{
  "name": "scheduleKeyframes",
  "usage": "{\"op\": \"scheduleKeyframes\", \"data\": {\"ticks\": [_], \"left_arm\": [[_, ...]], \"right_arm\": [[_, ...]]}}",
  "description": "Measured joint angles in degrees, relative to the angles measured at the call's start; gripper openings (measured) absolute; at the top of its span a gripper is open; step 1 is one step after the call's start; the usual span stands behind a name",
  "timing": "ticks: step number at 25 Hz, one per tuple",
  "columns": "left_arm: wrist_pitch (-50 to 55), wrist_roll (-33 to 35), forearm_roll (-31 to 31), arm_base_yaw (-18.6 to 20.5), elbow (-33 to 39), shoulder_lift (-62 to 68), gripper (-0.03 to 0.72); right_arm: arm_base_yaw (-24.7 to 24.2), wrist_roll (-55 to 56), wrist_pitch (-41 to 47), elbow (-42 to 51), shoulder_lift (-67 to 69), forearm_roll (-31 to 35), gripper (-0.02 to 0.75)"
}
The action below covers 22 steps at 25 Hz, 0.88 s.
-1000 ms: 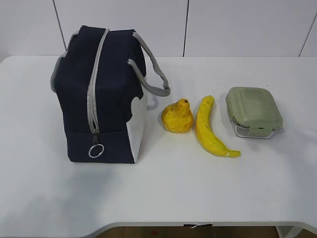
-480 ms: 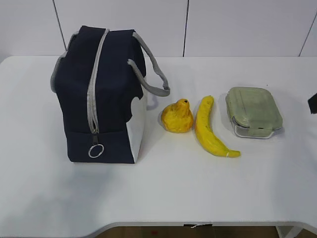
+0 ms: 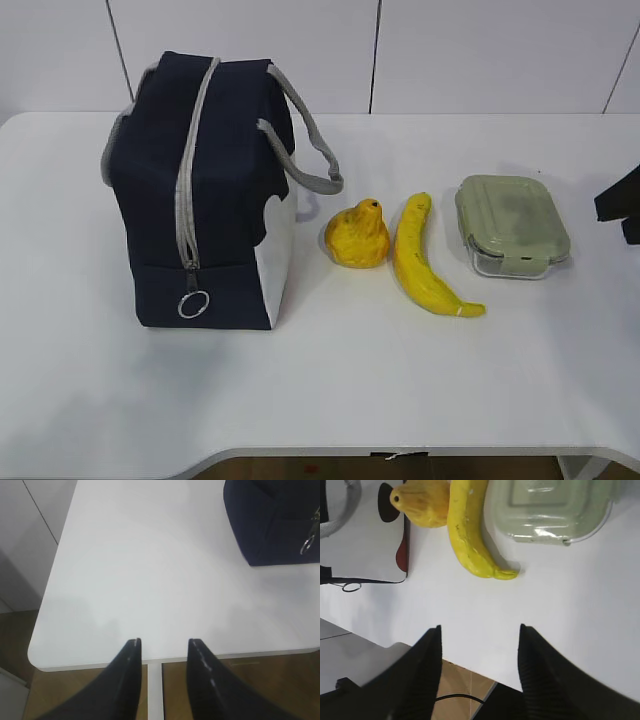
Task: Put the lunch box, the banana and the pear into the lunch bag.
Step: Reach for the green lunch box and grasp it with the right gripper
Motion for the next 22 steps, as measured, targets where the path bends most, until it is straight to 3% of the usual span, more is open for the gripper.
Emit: {"op": "scheduleKeyframes", "data": {"ticks": [10, 18, 22], "left_arm": [[0.00, 0.00, 0.00, 0.00, 0.00, 0.00, 0.240], [0.00, 0.00, 0.00, 0.00, 0.00, 0.00, 0.240], [0.00, 0.00, 0.00, 0.00, 0.00, 0.00, 0.240]], "right_arm": [[0.00, -0.21, -0.37, -3.35, 4.45, 0.08, 0.399], [0.00, -2.27, -0.47, -6.43, 8.75, 7.34, 0.398], [0.00, -2.56, -0.45, -9.59, 11.92, 7.68, 0.477]]}}
